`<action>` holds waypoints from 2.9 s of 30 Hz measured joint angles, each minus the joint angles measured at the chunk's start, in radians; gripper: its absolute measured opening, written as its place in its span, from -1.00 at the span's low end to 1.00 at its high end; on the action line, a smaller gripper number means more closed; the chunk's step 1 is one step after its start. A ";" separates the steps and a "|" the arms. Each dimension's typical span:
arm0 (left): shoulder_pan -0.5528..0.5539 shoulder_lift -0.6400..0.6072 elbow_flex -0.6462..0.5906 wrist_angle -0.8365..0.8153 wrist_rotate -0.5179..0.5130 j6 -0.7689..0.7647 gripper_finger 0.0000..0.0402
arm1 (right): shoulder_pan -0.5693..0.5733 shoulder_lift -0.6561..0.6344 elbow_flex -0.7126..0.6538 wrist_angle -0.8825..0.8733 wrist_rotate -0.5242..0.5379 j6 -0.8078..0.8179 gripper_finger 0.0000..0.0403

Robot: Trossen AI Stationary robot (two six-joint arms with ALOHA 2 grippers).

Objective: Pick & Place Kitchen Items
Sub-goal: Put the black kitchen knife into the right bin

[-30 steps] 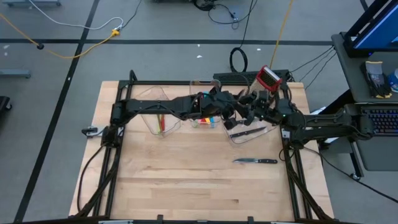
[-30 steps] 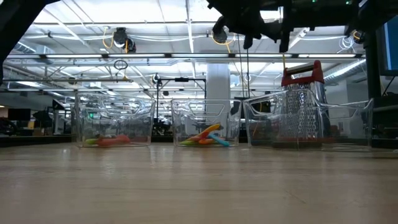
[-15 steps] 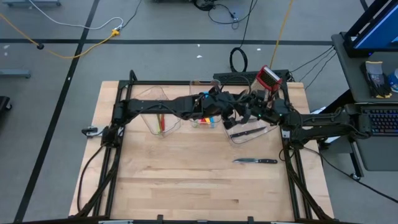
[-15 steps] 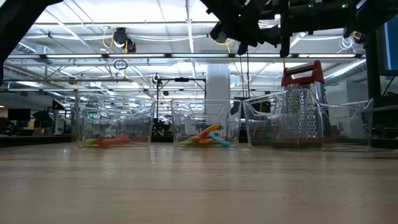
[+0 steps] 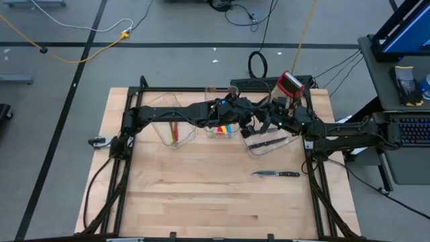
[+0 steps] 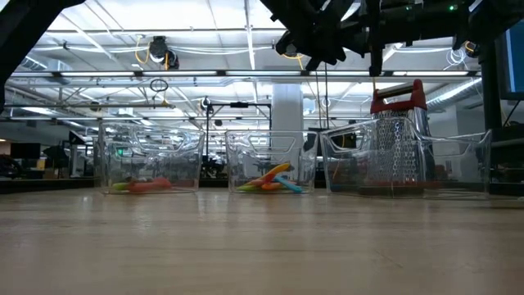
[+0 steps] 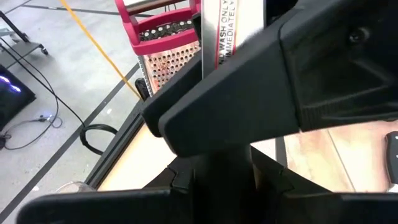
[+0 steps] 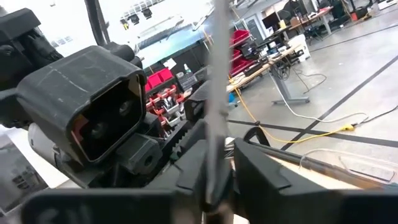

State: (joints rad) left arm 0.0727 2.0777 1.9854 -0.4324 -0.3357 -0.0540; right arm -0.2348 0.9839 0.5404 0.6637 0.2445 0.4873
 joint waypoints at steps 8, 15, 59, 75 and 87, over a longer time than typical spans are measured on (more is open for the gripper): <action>0.001 0.000 0.000 0.000 -0.006 0.000 -0.58 | -0.001 -0.001 0.000 0.004 -0.003 0.025 -0.84; 0.005 0.000 0.000 -0.003 0.014 -0.001 -0.59 | -0.001 -0.010 0.000 -0.014 -0.005 0.027 -0.84; 0.080 -0.058 0.000 -0.340 0.057 -0.087 0.82 | 0.105 -0.228 -0.135 -0.661 0.186 0.525 -0.84; 0.115 -0.071 -0.137 -0.110 0.286 -0.079 0.82 | 0.323 -0.228 -0.169 -0.760 0.440 0.775 -0.84; 0.108 -0.354 -0.495 0.205 0.283 -0.103 0.82 | 0.341 -0.204 -0.169 -0.872 0.464 0.966 -0.84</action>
State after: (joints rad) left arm 0.1808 1.7234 1.4908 -0.2270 -0.0526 -0.1573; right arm 0.1066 0.7796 0.3711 -0.2080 0.7090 1.4530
